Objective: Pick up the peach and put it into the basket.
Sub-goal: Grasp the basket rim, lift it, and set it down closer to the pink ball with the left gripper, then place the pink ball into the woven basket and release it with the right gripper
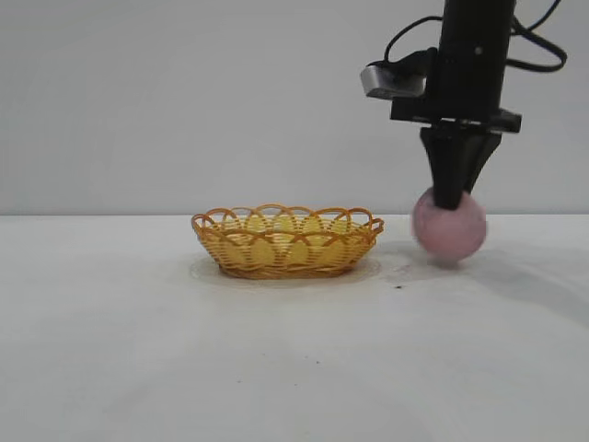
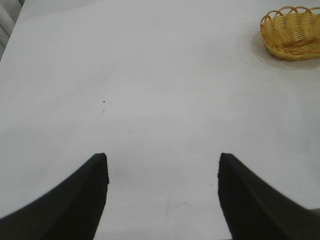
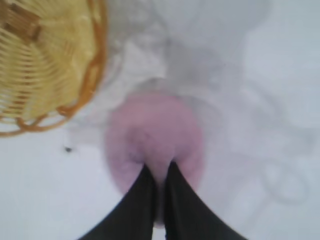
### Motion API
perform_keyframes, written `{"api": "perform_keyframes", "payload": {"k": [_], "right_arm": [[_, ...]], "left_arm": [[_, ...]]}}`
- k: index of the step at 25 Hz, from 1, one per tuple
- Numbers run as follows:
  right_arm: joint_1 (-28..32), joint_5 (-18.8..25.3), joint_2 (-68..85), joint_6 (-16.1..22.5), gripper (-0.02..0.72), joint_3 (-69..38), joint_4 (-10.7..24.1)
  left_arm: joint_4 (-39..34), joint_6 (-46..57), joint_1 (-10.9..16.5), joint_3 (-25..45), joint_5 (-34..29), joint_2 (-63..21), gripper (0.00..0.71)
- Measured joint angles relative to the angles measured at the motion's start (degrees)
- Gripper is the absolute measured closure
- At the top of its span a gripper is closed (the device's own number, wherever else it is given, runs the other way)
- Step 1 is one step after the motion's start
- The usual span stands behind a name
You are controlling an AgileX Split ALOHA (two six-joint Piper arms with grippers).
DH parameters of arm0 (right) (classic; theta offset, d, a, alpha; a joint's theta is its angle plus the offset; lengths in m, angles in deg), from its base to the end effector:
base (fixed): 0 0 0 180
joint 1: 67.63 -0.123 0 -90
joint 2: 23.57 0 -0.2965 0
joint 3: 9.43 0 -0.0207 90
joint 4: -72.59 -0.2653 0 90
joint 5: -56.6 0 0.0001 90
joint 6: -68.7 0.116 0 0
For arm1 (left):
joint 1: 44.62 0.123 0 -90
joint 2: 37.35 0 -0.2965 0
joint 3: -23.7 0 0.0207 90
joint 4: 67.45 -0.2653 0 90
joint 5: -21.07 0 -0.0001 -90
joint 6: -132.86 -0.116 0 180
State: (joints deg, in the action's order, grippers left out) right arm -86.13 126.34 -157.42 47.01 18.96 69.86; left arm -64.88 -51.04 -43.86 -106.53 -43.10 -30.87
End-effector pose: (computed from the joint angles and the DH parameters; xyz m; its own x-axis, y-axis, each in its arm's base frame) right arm 0.4500 0.1560 0.1706 -0.7702 -0.6308 -0.0944 -0.6345 0.7729 0.0119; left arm 0.0145 -0.0045 0.2623 -0.5043 0.0418 -0.8625 0.0461 0.9987 0.0214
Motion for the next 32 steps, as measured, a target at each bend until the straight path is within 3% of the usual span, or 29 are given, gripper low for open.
{"api": "perform_keyframes", "payload": {"k": [3, 8, 19, 31, 32], "right_arm": [[0.0, 0.5, 0.0, 0.4, 0.703, 3.3, -0.2], [-1.2, 0.8, 0.1, -0.3, 0.703, 8.6, -7.5], [-11.8, 1.2, -0.8, -2.8, 0.703, 9.7, -8.8], [-13.2, 0.9, -6.0, -2.8, 0.703, 9.9, -10.6], [-13.2, 0.8, -6.1, -2.8, 0.647, 9.9, -10.5]], "left_arm": [[0.0, 0.0, 0.0, 0.0, 0.0, 0.0, 0.294], [0.0, 0.0, 0.0, 0.0, 0.0, 0.0, 0.294], [0.0, 0.0, 0.0, 0.0, 0.0, 0.0, 0.294], [0.0, 0.0, 0.0, 0.0, 0.0, 0.0, 0.294], [0.0, 0.0, 0.0, 0.0, 0.0, 0.0, 0.294]]}}
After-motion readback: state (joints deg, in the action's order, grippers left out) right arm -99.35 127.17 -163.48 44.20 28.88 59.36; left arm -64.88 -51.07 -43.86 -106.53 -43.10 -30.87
